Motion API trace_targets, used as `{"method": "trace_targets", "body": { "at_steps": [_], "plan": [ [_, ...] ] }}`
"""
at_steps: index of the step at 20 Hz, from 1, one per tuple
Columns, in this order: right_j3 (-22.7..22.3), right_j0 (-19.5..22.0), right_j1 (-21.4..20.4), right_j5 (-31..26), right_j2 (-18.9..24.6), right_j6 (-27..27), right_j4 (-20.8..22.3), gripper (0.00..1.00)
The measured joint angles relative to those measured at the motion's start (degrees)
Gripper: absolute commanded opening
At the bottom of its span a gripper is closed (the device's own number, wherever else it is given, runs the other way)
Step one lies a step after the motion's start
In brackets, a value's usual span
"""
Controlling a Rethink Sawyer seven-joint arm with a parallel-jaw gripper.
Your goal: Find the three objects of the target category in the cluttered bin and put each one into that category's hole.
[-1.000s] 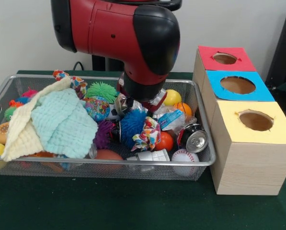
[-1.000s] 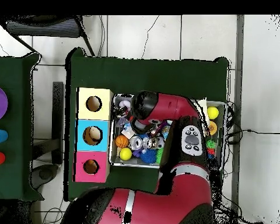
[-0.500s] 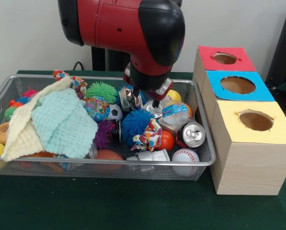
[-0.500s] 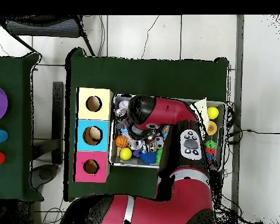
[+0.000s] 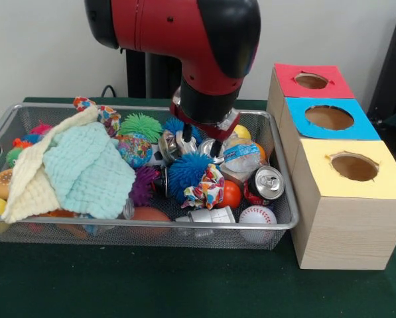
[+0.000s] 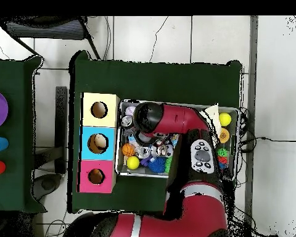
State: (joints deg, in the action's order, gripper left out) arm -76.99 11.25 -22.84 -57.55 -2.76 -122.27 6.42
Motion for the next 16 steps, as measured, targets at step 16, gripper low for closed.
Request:
{"method": "trace_targets", "body": {
  "at_steps": [16],
  "plan": [
    [9.34,2.39,-2.5,1.41,-0.04,0.0,5.33,1.0]
  ]
}}
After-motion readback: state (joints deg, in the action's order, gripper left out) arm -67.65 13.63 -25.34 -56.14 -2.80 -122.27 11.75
